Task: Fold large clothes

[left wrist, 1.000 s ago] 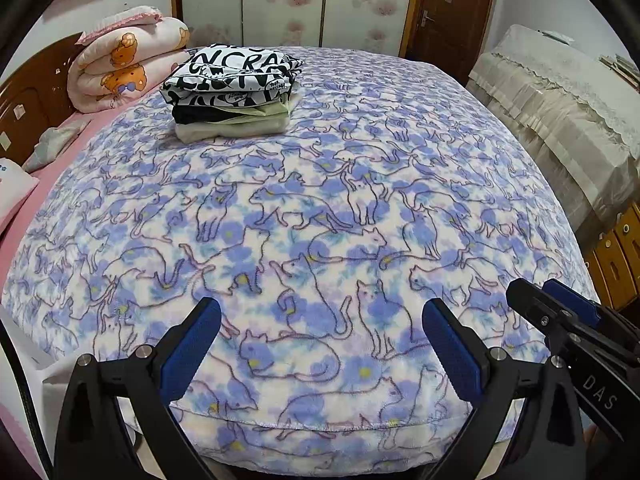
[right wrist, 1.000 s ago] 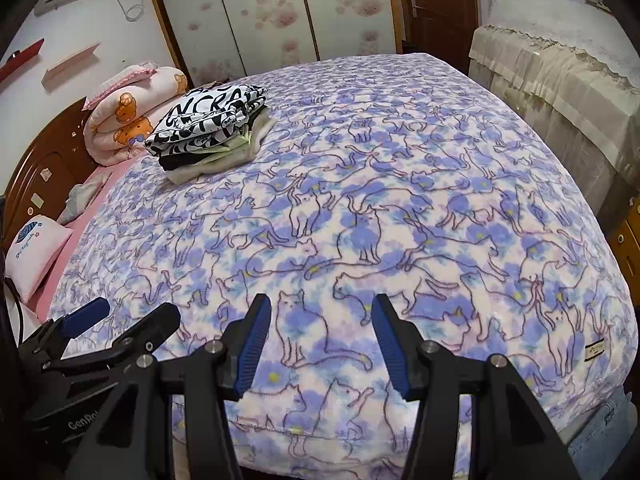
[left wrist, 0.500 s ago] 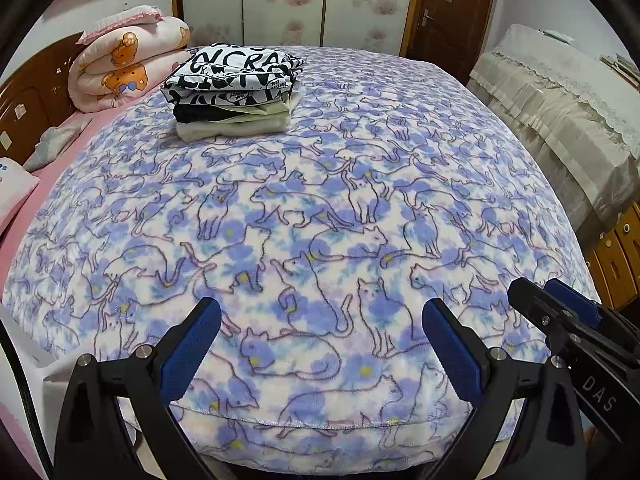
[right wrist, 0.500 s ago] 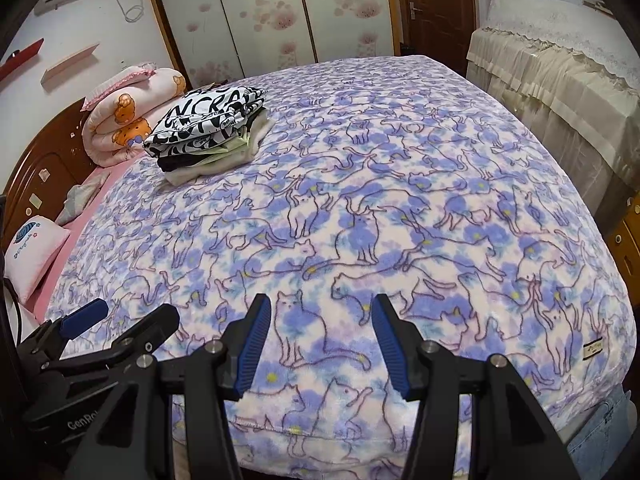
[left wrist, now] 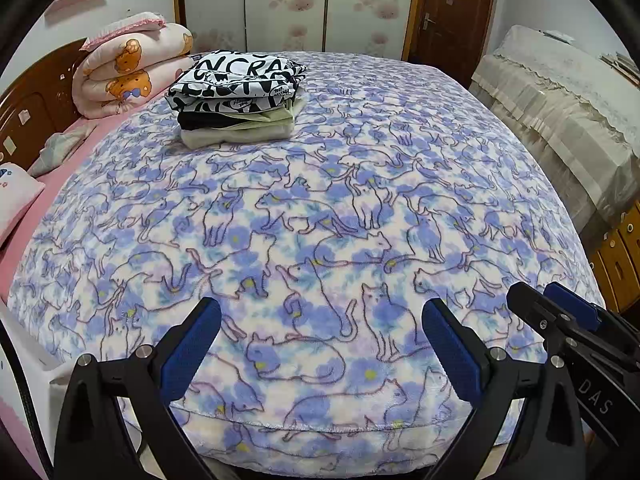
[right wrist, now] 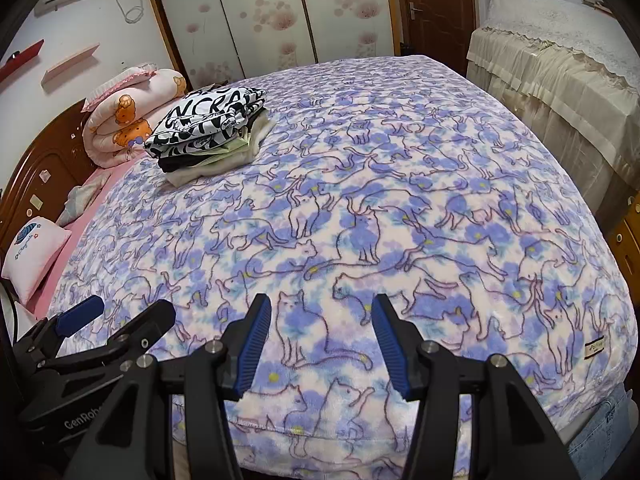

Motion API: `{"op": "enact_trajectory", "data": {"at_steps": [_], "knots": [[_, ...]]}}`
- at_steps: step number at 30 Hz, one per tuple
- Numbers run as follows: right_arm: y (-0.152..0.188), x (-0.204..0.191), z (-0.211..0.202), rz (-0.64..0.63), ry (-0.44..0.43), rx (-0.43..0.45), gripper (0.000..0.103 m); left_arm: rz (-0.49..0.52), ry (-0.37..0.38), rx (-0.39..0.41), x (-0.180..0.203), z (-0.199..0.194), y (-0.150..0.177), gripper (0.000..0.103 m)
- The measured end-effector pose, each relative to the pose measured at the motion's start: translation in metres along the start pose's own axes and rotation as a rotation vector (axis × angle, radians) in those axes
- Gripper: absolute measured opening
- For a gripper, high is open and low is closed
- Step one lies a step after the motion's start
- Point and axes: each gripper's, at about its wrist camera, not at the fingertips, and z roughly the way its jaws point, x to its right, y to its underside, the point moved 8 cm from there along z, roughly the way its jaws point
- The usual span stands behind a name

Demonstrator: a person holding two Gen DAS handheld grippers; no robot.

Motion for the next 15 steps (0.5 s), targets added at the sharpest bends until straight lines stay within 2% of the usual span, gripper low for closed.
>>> {"op": "enact_trajectory", "data": {"at_steps": [15], "knots": [[0.0011,0.0018,0.0013,0.002,-0.002,-0.001,0.053,0.0,-0.001,-0.003,-0.0004,0.0005,0.0013,0.1]]}}
